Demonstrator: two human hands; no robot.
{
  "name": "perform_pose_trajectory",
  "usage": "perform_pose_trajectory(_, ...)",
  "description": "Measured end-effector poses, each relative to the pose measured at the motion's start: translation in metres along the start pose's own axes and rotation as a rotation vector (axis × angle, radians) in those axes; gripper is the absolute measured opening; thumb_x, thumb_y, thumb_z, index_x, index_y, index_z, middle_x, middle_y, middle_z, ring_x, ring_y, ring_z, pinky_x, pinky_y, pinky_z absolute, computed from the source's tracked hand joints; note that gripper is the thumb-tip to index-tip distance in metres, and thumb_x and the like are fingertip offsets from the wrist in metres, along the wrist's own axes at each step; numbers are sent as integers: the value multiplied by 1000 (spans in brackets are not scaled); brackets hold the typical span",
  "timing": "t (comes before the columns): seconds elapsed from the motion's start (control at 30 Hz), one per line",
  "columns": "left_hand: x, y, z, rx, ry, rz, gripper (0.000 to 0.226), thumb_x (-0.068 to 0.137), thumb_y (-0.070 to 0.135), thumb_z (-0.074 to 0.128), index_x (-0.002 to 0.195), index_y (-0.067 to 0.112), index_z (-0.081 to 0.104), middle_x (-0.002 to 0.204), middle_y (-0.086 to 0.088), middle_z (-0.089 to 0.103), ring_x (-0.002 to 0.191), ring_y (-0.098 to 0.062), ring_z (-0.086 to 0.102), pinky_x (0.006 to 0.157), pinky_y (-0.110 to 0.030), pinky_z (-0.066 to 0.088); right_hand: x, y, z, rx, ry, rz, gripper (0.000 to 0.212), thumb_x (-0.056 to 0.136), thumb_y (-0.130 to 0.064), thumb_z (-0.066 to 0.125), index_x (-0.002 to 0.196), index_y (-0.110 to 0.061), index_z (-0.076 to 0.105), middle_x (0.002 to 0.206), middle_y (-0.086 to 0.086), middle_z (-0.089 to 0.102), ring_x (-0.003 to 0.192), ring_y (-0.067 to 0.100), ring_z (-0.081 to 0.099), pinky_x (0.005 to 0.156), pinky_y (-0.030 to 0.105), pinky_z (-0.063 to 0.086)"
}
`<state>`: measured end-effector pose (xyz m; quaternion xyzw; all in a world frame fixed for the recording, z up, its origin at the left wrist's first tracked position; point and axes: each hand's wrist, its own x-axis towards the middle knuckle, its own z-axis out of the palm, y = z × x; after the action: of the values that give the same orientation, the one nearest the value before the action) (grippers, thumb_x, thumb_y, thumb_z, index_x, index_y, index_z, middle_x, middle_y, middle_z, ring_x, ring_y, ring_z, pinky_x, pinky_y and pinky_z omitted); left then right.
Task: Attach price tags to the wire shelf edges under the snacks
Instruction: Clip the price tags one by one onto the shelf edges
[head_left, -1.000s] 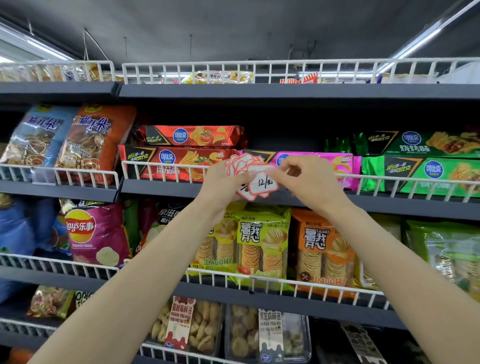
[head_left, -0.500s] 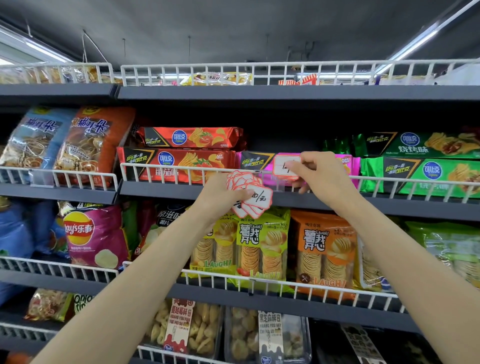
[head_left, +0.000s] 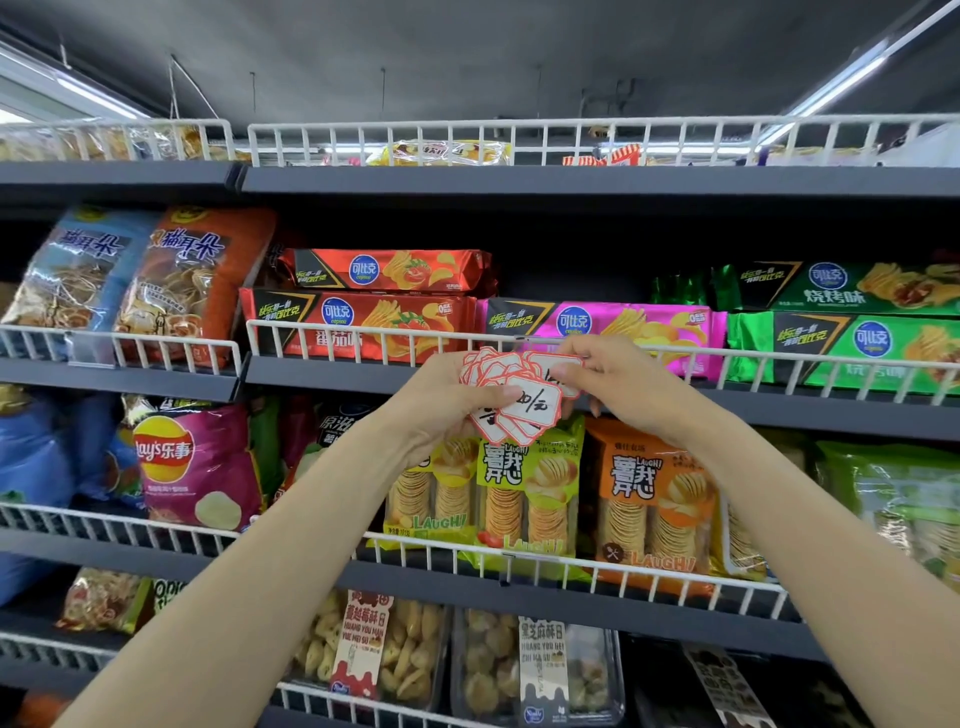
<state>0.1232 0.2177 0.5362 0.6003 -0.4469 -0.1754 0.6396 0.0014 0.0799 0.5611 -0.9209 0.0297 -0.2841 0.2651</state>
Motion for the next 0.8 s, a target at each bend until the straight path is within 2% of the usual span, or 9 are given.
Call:
perform_pose_trajectory(0.1,2,-1,2,40,80,39,18,83,2,67,99,8,63,92,-8,71,79,-19,69,73,-33,58,0,2,-1,-147,27,-56,35,99,-22,43,80,4,57,54,-6,56,50,3,52,52,21,33)
perform_pose_trajectory(0.2,5,-1,3,120,162,79,14,83,2,67,91,13,62,85,-3,70,72,-13,67,64,-24,57,5,6,-6,-319,272,-118,35,98,-24,46,67,-11,58,58,-2,45,58,11,39,55,23,26)
perform_pose_trajectory(0.27,8,-3,4,179,176,113,19,83,2,67,99,12,62,86,0,69,73,-10,66,62,-20,54,9,6,-13,-260,449,-105,25,97,-20,49,84,-13,69,70,-1,56,67,12,47,57,16,31)
perform_pose_trajectory(0.33,9,-4,6,208,157,128,31,83,2,67,111,12,61,86,3,68,76,-9,66,64,-20,54,14,7,-17,-215,526,-88,20,94,-15,53,106,-11,69,89,2,66,79,10,55,58,11,35)
perform_pose_trajectory(0.43,11,-7,12,268,113,142,44,83,4,68,125,5,55,89,1,69,79,-10,66,68,-20,54,22,9,-18,-180,558,-82,15,91,-14,57,104,-13,65,101,4,69,91,12,62,59,13,43)
perform_pose_trajectory(0.53,10,-9,17,271,90,146,58,83,7,68,136,5,46,97,-2,70,84,-11,67,72,-16,54,26,7,-16,-190,570,-71,2,91,-16,58,92,-16,58,95,4,69,89,10,62,54,10,37)
perform_pose_trajectory(0.67,5,-8,22,318,67,163,70,84,7,67,144,15,34,99,3,66,78,-3,65,66,-10,53,28,5,-15,-180,517,-109,5,90,-15,60,91,-12,63,94,3,69,87,11,62,68,11,43)
perform_pose_trajectory(0.73,4,-9,21,331,68,163,73,84,6,67,146,17,30,94,3,66,74,-4,65,67,-14,54,28,3,-14,-215,498,-126,11,91,-15,57,95,-11,66,96,2,67,84,7,57,69,8,40)
perform_pose_trajectory(0.8,2,-14,18,341,79,165,75,84,5,67,147,22,30,99,-5,68,76,-15,67,75,-30,58,29,2,-14,-266,501,-140,14,92,-17,56,97,-13,69,97,1,65,84,7,54,68,9,36)
